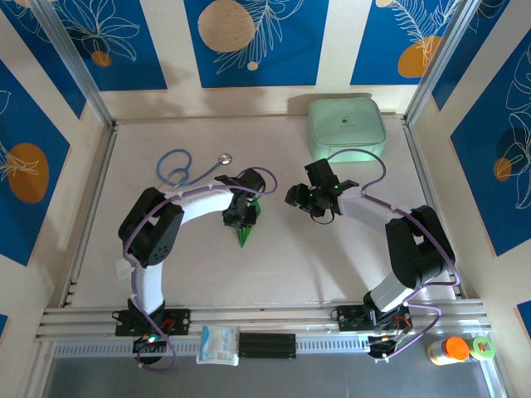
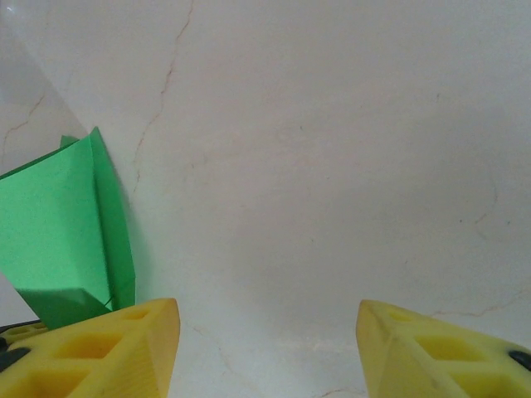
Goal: Fold a paper plane with a square sheet of paper (pick it up from the middle)
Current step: Move the paper plane to the center of the table.
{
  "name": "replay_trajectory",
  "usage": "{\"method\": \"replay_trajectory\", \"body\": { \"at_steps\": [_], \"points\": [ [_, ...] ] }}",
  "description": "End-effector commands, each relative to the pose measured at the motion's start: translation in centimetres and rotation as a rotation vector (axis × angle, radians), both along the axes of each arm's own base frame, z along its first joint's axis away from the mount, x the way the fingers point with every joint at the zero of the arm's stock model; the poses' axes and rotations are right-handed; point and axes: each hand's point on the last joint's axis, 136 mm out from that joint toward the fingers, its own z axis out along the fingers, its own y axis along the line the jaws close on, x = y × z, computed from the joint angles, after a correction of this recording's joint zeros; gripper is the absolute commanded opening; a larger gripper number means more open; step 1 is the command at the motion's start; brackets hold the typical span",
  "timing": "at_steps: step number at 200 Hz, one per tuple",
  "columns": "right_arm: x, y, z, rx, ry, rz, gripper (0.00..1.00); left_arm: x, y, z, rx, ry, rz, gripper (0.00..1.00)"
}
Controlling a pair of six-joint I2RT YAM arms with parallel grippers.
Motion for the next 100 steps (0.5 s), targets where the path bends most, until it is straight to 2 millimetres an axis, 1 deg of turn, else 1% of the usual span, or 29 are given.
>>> {"method": "replay_trajectory", "body": {
  "at_steps": [1,51,89,100],
  "points": [
    [-0.3,0.2,-0.4,0.021,0.029,-0.006,0.59,-0.3,0.4,-0.7,0.051,0.019,0.017,0.18],
    [-0.3,0.2,-0.7,0.024,0.042,-0.005,0.59,-0.6,1.2,-2.1,0.096,0.039,0.049,0.31],
    [-0.3,0.2,-0.7,0.026,0.042,-0.008,0.59,-0.5,1.6,-2.8,0.121,0.033,0.067,0.36],
    [-0.2,0.1,-0.7,0.022,0.041,-0.01,0.59,0.0,1.6,-2.8,0.124,0.021,0.073,0.37]
  ]
}}
